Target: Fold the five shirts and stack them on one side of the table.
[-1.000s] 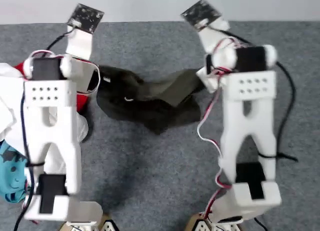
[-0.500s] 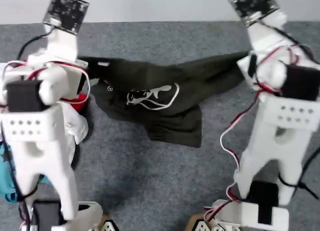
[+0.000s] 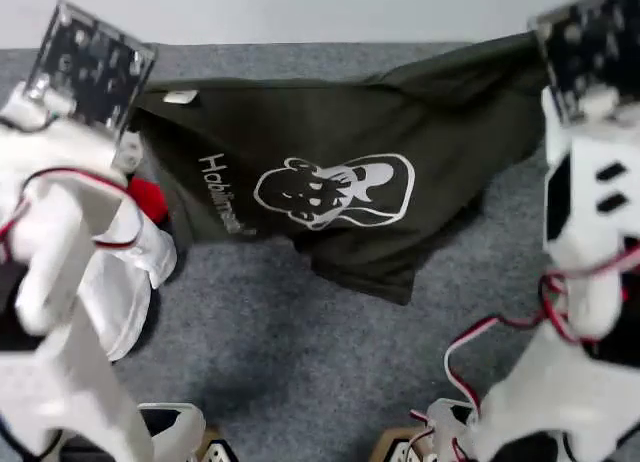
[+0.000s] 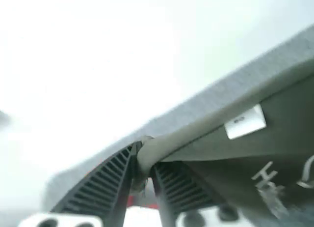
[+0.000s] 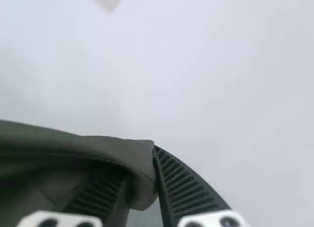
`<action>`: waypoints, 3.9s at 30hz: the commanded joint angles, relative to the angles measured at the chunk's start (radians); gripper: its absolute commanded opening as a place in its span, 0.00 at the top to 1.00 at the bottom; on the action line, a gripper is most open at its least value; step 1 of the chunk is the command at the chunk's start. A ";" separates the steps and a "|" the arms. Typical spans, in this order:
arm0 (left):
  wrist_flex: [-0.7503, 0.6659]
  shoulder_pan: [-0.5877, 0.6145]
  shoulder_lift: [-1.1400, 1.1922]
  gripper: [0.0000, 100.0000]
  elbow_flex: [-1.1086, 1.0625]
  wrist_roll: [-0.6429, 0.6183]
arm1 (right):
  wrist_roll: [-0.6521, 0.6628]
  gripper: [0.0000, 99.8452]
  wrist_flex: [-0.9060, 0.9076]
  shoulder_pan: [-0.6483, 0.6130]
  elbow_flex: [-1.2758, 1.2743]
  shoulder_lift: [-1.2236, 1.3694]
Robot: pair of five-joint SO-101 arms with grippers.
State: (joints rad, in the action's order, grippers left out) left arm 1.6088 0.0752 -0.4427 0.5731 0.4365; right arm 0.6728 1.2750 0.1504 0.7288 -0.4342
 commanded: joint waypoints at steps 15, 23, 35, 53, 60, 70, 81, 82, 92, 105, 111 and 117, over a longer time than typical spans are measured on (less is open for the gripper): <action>0.100 0.009 -0.040 1.00 0.420 0.186 | 0.048 0.99 -0.159 0.266 0.040 -0.239; 0.135 0.009 -0.041 1.00 0.552 0.186 | 0.133 0.99 -0.030 0.289 0.040 -0.323; 0.147 0.011 -0.043 1.00 0.607 0.186 | 0.183 0.99 -0.038 0.289 0.040 -0.400; 0.104 0.009 -0.397 1.00 -0.148 0.187 | 0.207 0.99 0.088 0.285 -0.041 -0.387; -0.100 0.009 -0.334 1.00 -0.326 0.184 | 0.207 0.99 0.081 0.283 -0.229 -0.380; -0.460 0.006 -0.114 1.00 -0.539 0.183 | 0.207 0.99 -0.288 0.119 -0.822 -0.380; -0.638 0.006 0.230 1.00 -0.587 0.190 | 0.215 0.99 -0.967 0.054 -1.359 -0.335; -0.640 0.006 0.261 1.00 -0.587 0.204 | 0.215 0.99 -1.006 0.053 -1.363 -0.311; -0.816 0.003 0.476 1.00 -0.585 0.256 | 0.215 0.99 -1.233 0.050 -1.160 0.044; -0.789 0.014 0.795 1.00 -0.147 0.336 | 0.261 0.99 -1.224 0.039 -0.551 0.595; -0.698 -0.014 0.990 1.00 0.139 0.436 | 0.310 0.99 -1.224 0.038 -0.358 0.782; -0.606 -0.043 1.188 1.00 0.417 0.512 | 0.347 0.99 -1.224 0.039 -0.242 0.886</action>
State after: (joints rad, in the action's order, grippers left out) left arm 0.9536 0.0384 0.7096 0.8401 0.9122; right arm 1.0058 0.0690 0.1903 0.3882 0.4542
